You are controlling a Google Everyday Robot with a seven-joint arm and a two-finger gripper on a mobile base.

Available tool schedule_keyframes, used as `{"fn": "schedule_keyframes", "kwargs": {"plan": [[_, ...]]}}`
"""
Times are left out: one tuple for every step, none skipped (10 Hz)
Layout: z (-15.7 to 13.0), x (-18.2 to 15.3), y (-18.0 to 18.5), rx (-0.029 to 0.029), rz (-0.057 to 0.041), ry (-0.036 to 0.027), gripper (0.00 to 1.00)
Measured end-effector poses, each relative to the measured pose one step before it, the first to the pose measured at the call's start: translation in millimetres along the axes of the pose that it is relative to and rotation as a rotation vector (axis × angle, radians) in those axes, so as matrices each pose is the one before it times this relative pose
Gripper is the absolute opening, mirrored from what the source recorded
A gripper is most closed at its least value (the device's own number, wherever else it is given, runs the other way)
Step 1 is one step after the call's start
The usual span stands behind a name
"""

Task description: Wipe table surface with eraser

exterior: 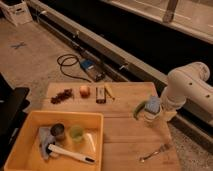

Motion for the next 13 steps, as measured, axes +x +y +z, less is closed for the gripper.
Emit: {"fn": "schedule_keyframes", "kwargs": {"plan": [[0.01,0.01,0.0,0.0,0.00002,0.00003,0.65],[-0.02,-0.01,0.0,0.00003,0.00002,-0.00005,0.65],[-0.01,-0.01,-0.01,0.00001,0.00002,-0.00002,0.65],[0.04,0.01,0.01,-0.00002,0.00002,0.00002,0.65],[-0.01,0.01,0.01,-0.00003,-0.00001,0.00002,0.65],[0.05,0.03,0.06,0.00018,-0.00005,-0.00013,0.65],[0.19,-0.04,0.12,0.00463,-0.00333,-0.00157,0.65],[-4.03,-2.88,-3.28,0.0331,-0.03539,0.0078,0.65],[-5.64,-7.74,-4.9,0.02551,-0.04397,0.00384,0.65],[-4.05,-14.12,-7.88,0.02595,-0.05318,0.00229,0.65],[-2.01,-13.13,-8.81,0.02045,-0.03674,-0.0032,0.65],[-2.74,-20.97,-16.31,0.02743,-0.05141,-0.01363,0.65],[-0.91,-17.65,-13.61,0.02011,-0.04414,-0.01694,0.65]]}}
